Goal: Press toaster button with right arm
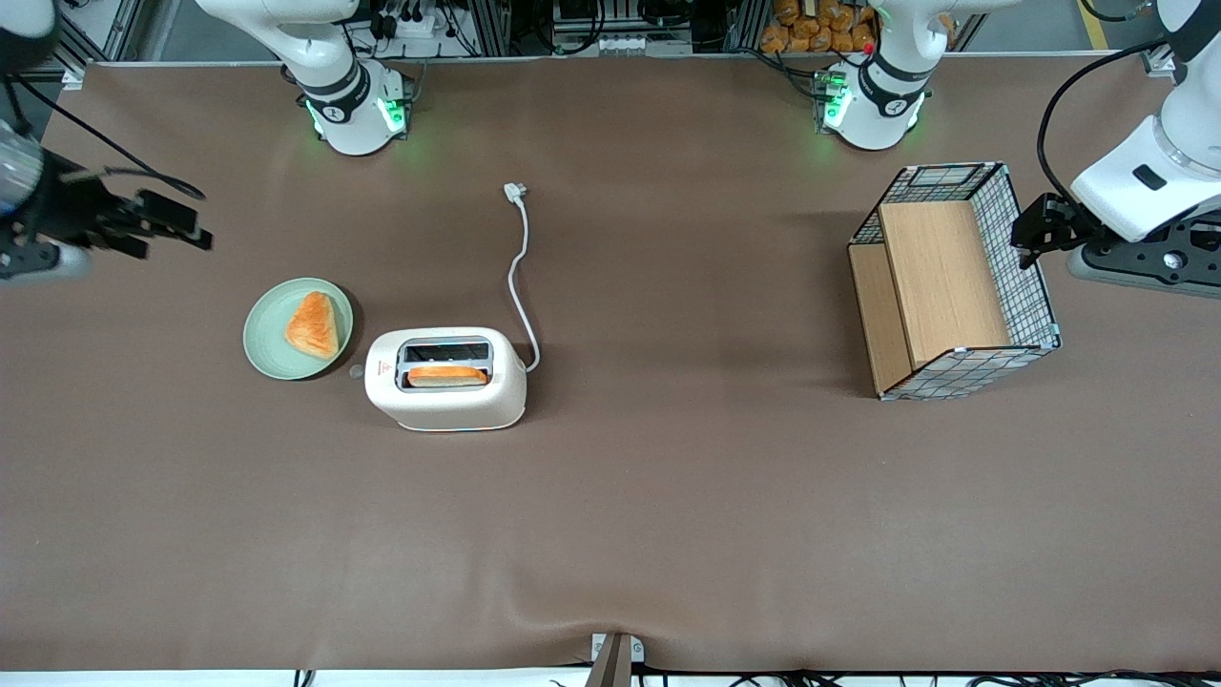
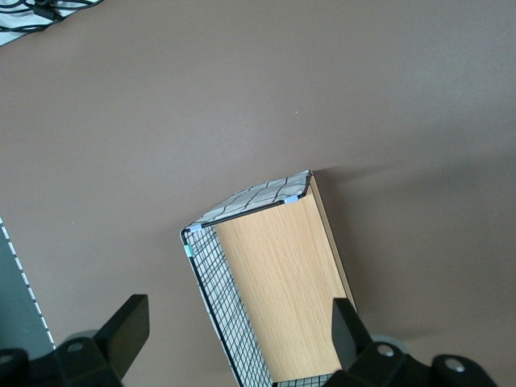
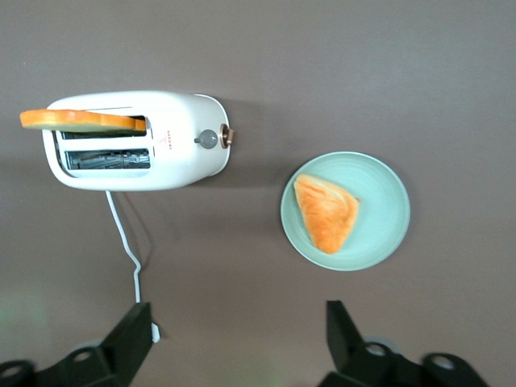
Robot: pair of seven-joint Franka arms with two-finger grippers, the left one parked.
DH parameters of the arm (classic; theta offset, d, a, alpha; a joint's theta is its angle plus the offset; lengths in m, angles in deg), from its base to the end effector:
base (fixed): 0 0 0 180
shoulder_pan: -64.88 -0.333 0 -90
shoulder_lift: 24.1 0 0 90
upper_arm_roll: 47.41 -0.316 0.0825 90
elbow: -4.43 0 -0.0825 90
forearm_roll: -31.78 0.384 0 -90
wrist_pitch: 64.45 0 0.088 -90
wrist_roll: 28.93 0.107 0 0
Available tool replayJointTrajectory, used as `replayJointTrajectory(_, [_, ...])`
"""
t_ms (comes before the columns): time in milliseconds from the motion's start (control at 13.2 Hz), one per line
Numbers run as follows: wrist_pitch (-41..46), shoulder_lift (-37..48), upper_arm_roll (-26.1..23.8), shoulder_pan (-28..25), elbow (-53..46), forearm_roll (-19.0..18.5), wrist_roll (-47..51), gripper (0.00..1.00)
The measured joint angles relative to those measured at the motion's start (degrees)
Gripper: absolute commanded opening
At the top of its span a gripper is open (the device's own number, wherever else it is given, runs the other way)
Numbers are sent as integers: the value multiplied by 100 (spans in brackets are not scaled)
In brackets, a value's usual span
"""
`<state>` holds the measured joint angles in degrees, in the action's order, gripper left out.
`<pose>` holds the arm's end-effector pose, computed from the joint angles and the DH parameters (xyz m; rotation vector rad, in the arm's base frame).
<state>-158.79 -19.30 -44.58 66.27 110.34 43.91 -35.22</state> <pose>0.5238 -0.0184 0.5474 -2.9142 -0.0115 0.1432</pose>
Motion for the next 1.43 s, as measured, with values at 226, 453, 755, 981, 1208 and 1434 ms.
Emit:
replayJointTrajectory(226, [-387, -92, -21, -12, 416, 344, -5, 16])
replayJointTrajectory(453, [-847, -211, -30, -15, 780, 749, -428, 1])
replayJointTrajectory(755, [-1640, -386, -46, -16, 1227, 1287, -768, 0])
replayJointTrajectory(981, [-2157, -737, -156, -37, 1282, 1661, -784, 0])
replayJointTrajectory(1208, [-2551, -1106, -189, -159, 1286, 2065, -844, 0])
replayJointTrajectory(1434, [-2633, -1392, -192, -195, 1287, 2611, -1368, 0])
